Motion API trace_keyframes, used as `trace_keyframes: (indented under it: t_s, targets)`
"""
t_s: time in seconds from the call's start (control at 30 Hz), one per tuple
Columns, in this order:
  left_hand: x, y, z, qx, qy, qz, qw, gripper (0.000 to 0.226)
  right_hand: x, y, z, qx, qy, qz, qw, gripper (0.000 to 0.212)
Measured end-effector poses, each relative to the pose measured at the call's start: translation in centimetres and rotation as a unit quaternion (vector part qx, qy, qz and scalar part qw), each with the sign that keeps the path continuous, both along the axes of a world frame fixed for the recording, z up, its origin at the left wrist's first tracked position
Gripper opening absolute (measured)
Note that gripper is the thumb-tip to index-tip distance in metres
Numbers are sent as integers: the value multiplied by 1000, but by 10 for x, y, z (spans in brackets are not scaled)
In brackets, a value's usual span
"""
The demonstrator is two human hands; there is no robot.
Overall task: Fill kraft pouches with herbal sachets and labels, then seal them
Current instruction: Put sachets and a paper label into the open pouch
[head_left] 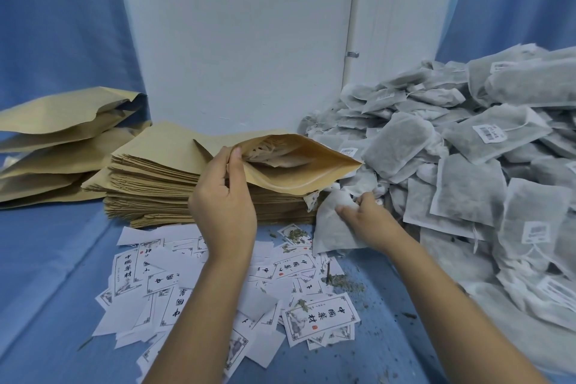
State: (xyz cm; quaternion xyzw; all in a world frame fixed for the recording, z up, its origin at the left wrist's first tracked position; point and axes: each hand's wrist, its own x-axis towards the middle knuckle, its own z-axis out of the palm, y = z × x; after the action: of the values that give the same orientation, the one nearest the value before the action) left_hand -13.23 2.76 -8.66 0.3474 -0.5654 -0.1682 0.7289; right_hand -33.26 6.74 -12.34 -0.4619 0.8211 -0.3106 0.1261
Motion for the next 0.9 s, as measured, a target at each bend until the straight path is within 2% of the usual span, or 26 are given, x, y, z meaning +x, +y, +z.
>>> trace_keyframes:
  t_s: [0.13, 0.27, 0.37, 0.43, 0.5, 0.6, 0.67, 0.73, 0.9]
  targets:
    - [1, 0, 0, -3, -1, 0, 1000, 24, 8, 1, 0, -33, 72, 1, 997, 30]
    - [1, -1, 0, -6, 3, 2, 1000, 25, 13, 4, 15, -116, 42, 39, 992, 26]
    - [1, -1, 0, -12, 5, 5, 1000, 24, 14, 16, 38, -130, -112, 136, 976, 29]
    - [1, -1, 0, -14, 5, 5, 1000, 24, 14, 26, 51, -111, -229, 236, 938, 22]
    - [1, -2, 0, -15, 2, 4, 1000, 23, 13, 35, 59, -97, -307, 307, 896, 25]
    - [0, -2, -2, -15, -11, 8, 1000, 24, 14, 40, 64, -113, -413, 348, 834, 30]
    - [0, -2, -4, -15, -24, 13, 1000, 24, 17, 37, 65, -144, -478, 330, 801, 28]
    - [-1, -2, -6, -17, -38, 14, 999, 25, 22, 32, 67, -168, -497, 295, 798, 24]
    - [-3, -1, -7, -25, -66, 11, 997, 27, 34, 24, 68, -166, -506, 209, 820, 18]
